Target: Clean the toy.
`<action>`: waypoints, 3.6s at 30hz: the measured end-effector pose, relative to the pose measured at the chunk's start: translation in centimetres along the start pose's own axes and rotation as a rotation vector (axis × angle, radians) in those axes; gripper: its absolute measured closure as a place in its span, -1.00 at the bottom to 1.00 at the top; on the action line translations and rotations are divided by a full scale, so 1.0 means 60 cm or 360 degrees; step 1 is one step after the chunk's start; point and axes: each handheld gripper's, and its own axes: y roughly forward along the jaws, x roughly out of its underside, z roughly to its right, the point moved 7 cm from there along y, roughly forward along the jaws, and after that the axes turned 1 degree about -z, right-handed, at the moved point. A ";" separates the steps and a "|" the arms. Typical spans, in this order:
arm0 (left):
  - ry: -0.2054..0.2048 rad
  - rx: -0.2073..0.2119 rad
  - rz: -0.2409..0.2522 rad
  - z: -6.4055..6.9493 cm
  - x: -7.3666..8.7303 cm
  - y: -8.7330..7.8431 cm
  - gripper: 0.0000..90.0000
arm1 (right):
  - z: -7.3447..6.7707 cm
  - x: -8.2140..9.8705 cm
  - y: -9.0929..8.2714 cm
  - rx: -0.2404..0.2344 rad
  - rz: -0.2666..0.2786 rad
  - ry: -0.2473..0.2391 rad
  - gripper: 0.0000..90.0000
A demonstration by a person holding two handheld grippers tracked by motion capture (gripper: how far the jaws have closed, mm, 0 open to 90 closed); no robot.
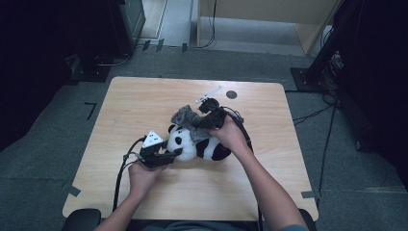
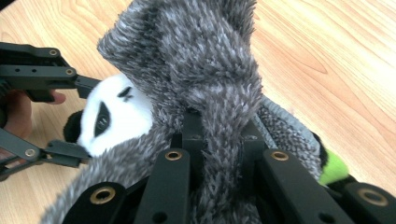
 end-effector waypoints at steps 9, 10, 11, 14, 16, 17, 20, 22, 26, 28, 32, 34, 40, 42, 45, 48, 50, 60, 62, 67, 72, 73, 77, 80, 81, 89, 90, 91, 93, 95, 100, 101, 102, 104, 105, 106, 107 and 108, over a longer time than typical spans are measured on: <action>0.0001 0.0006 0.0003 -0.001 0.000 0.000 -0.04 | 0.014 0.005 -0.007 0.0031 0.0053 0.0008 0.77; 0.0002 0.0008 0.0005 -0.001 0.000 0.000 -0.04 | 0.014 0.005 -0.007 0.0031 0.0053 0.0008 0.77; 0.0002 0.0009 0.0006 -0.001 0.000 0.000 -0.06 | 0.010 0.003 -0.009 0.0017 0.0061 0.0048 0.77; 0.0013 0.0008 0.0008 -0.001 0.001 0.000 -0.07 | -0.001 -0.005 -0.016 0.0003 0.0076 0.0054 0.77; 0.0022 0.0007 0.0011 -0.002 0.000 0.001 -0.08 | -0.014 -0.012 -0.024 -0.0018 0.0103 0.0039 0.77; 0.0022 0.0007 0.0011 -0.002 0.000 0.001 -0.08 | -0.021 -0.017 -0.027 -0.0028 0.0117 0.0025 0.77; 0.0004 0.0012 0.0017 -0.002 -0.001 0.000 -0.10 | -0.049 -0.029 -0.032 -0.0054 0.0131 -0.0021 0.77; -0.0005 0.0014 0.0017 -0.002 -0.002 0.000 -0.12 | -0.069 -0.034 -0.030 -0.0070 0.0121 -0.0049 0.76; -0.0012 0.0012 0.0020 -0.001 -0.002 -0.001 -0.12 | -0.103 -0.037 -0.015 -0.0089 0.0086 -0.0109 0.76; -0.0027 0.0010 0.0024 -0.001 -0.003 -0.001 -0.12 | -0.117 -0.035 -0.003 -0.0088 0.0051 -0.0141 0.76; -0.0036 0.0007 0.0012 -0.001 -0.004 -0.002 -0.12 | -0.132 -0.025 0.021 -0.0091 -0.0030 -0.0168 0.76; -0.0033 0.0002 0.0002 -0.001 -0.004 -0.002 -0.11 | -0.138 -0.016 0.031 -0.0098 -0.0060 -0.0187 0.76; -0.0037 0.0006 0.0000 0.000 -0.004 -0.002 -0.04 | -0.129 -0.012 0.033 -0.0051 -0.0049 -0.0299 0.77; -0.0038 0.0005 -0.0023 0.000 -0.005 -0.002 -0.02 | -0.123 -0.012 0.030 -0.0060 -0.0043 -0.0294 0.77; -0.0025 0.0002 -0.0020 -0.001 -0.006 -0.001 -0.02 | -0.111 -0.013 0.025 -0.0084 -0.0020 -0.0263 0.77; -0.0030 0.0010 -0.0021 -0.003 -0.005 -0.001 -0.02 | -0.097 -0.014 0.016 -0.0078 0.0010 -0.0215 0.77; -0.0028 0.0012 -0.0020 -0.003 -0.005 -0.001 -0.02 | -0.083 -0.016 0.008 -0.0047 0.0035 -0.0191 0.77; -0.0018 0.0025 -0.0028 -0.002 -0.005 0.000 0.00 | 0.014 0.000 -0.003 0.0033 0.0070 0.0039 0.77; -0.0020 0.0027 -0.0025 -0.002 -0.005 0.000 0.00 | 0.023 0.002 -0.006 0.0011 0.0099 0.0067 0.77; -0.0022 0.0029 -0.0025 -0.002 -0.005 0.000 0.00 | 0.032 0.003 -0.015 0.0055 0.0126 0.0063 0.77; -0.0015 0.0031 -0.0027 -0.002 -0.005 0.000 -0.01 | 0.057 0.009 -0.029 0.0077 0.0174 0.0128 0.77; -0.0015 0.0032 -0.0025 -0.002 -0.005 0.000 -0.01 | 0.060 0.010 -0.032 0.0091 0.0173 0.0135 0.77; -0.0012 0.0038 -0.0026 -0.003 -0.004 0.000 -0.01 | 0.080 0.019 -0.046 0.0128 0.0176 0.0203 0.77; -0.0007 0.0038 -0.0021 -0.002 -0.004 0.000 -0.01 | 0.089 0.025 -0.053 0.0144 0.0183 0.0223 0.77; -0.0004 0.0039 -0.0020 -0.002 -0.004 0.001 -0.01 | 0.090 0.027 -0.055 0.0145 0.0183 0.0223 0.77; -0.0011 0.0038 -0.0028 -0.001 -0.004 0.000 -0.02 | 0.075 0.017 -0.076 0.0128 0.0270 0.0197 0.77; -0.0011 0.0038 -0.0028 -0.001 -0.004 0.000 -0.03 | 0.071 0.014 -0.081 0.0138 0.0287 0.0185 0.78; -0.0011 0.0036 -0.0030 -0.001 -0.005 0.000 -0.03 | 0.071 0.014 -0.081 0.0138 0.0287 0.0185 0.78; -0.0006 0.0036 -0.0032 -0.002 -0.005 0.000 -0.03 | 0.054 0.004 -0.103 0.0127 0.0350 0.0151 0.77; -0.0012 0.0036 -0.0027 -0.002 -0.006 0.000 -0.03 | 0.039 -0.003 -0.118 0.0110 0.0386 0.0124 0.77; -0.0023 0.0036 -0.0025 -0.002 -0.007 0.000 -0.03 | 0.000 -0.009 -0.128 0.0055 0.0396 0.0039 0.77; -0.0023 0.0035 -0.0029 -0.002 -0.007 0.000 -0.03 | -0.013 -0.009 -0.126 0.0038 0.0392 0.0016 0.77; -0.0023 0.0033 -0.0028 -0.002 -0.008 0.000 -0.03 | -0.031 -0.006 -0.118 0.0010 0.0386 -0.0009 0.77; -0.0021 0.0032 -0.0030 -0.002 -0.008 0.000 -0.02 | -0.040 -0.004 -0.112 -0.0004 0.0376 -0.0023 0.77; -0.0023 0.0032 -0.0030 -0.002 -0.008 0.000 -0.02 | -0.058 0.001 -0.099 -0.0035 0.0352 -0.0048 0.77; -0.0023 0.0032 -0.0030 -0.001 -0.008 0.000 -0.02 | -0.058 0.001 -0.099 -0.0035 0.0352 -0.0048 0.77; -0.0023 0.0031 -0.0030 -0.001 -0.008 0.000 -0.02 | -0.067 0.004 -0.092 -0.0052 0.0337 -0.0056 0.77; -0.0022 0.0031 -0.0031 -0.002 -0.009 0.000 -0.02 | -0.077 0.007 -0.085 -0.0074 0.0322 -0.0066 0.77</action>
